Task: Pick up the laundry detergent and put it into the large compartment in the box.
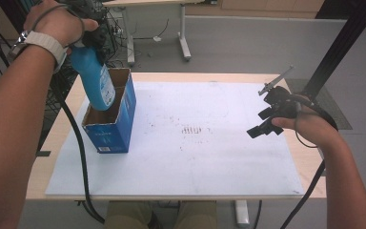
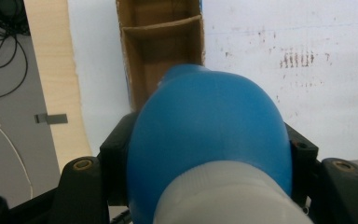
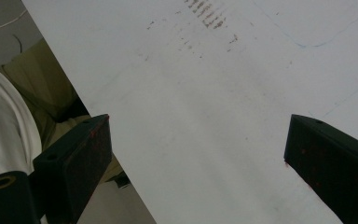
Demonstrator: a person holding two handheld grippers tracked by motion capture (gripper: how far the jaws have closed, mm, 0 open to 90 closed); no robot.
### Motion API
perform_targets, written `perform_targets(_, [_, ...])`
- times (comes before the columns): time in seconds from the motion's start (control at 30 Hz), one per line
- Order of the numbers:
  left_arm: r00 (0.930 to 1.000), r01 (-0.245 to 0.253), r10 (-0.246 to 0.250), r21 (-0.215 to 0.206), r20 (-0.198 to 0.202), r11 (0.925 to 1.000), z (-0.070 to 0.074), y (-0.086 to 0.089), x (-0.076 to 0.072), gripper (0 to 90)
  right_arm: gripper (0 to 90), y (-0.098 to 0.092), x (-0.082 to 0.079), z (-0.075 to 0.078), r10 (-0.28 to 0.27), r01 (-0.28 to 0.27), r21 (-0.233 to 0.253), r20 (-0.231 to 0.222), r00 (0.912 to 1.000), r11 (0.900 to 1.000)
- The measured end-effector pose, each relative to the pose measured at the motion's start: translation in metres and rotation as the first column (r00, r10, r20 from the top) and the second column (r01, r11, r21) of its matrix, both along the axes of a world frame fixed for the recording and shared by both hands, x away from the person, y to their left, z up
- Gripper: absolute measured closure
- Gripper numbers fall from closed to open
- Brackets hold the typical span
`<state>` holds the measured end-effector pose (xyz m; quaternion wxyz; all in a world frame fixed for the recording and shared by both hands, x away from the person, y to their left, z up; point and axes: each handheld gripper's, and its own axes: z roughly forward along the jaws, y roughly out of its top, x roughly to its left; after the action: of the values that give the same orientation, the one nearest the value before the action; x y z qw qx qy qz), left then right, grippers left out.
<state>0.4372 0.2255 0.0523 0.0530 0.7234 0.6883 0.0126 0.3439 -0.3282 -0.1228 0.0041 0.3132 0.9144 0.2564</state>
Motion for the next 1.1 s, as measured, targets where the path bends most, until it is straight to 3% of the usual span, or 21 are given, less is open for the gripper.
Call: perform_targets(1.1, [0.9999,-0.01,0.01,0.004,-0.01,0.9999,-0.032,0.007,0.014,37.7,7.5,0.002,0.008,-0.01,-0.004,0.004,0.007,-0.02,0.9998,1.0])
